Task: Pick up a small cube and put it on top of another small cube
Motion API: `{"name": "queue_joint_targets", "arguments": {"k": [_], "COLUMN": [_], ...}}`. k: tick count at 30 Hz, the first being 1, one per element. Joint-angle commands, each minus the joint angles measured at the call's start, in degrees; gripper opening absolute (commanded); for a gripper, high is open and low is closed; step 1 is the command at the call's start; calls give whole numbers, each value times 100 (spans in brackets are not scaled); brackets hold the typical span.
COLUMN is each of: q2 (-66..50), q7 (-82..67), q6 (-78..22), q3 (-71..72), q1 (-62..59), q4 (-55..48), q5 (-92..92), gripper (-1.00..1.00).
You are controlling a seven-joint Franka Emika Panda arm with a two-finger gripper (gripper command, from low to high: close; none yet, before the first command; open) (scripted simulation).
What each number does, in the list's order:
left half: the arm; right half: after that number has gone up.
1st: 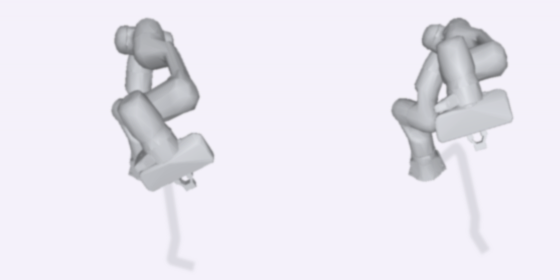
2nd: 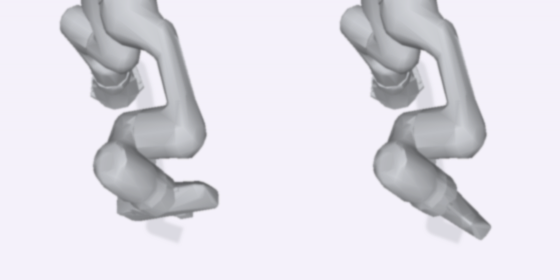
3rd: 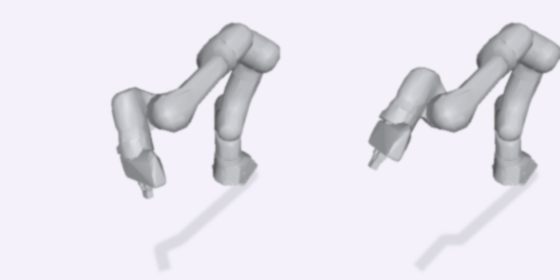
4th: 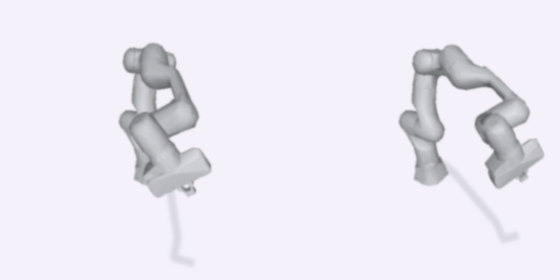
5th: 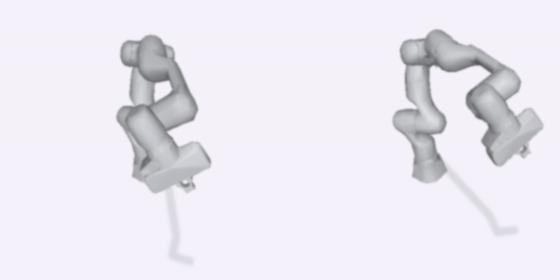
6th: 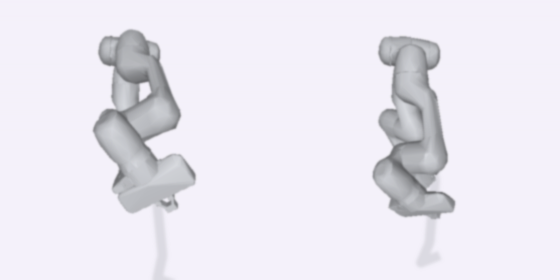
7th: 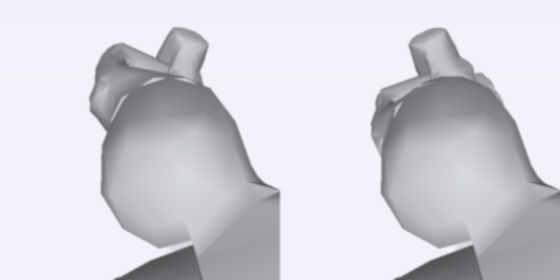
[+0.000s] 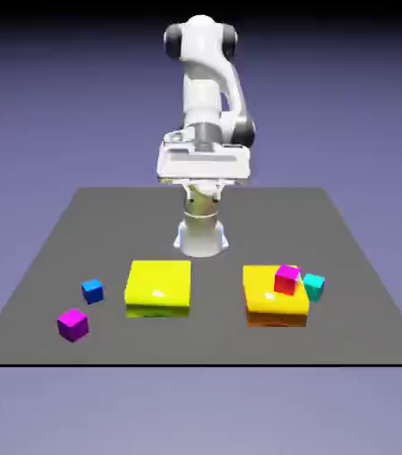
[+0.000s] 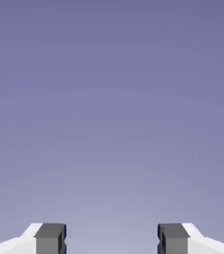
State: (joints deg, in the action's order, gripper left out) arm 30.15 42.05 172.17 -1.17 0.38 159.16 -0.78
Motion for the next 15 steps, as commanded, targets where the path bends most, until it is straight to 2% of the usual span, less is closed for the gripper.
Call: {"name": "queue_joint_targets", "arguments": {"k": [1,15], "q2": [-208,-3115], "q7": [-33,-501], "q6": [-152,-2282], "q3": [-97,-1451], "q1": [-25,-383], "q4": [-153,-2287], "q5": [-65,-966], "gripper": [0,0]}}
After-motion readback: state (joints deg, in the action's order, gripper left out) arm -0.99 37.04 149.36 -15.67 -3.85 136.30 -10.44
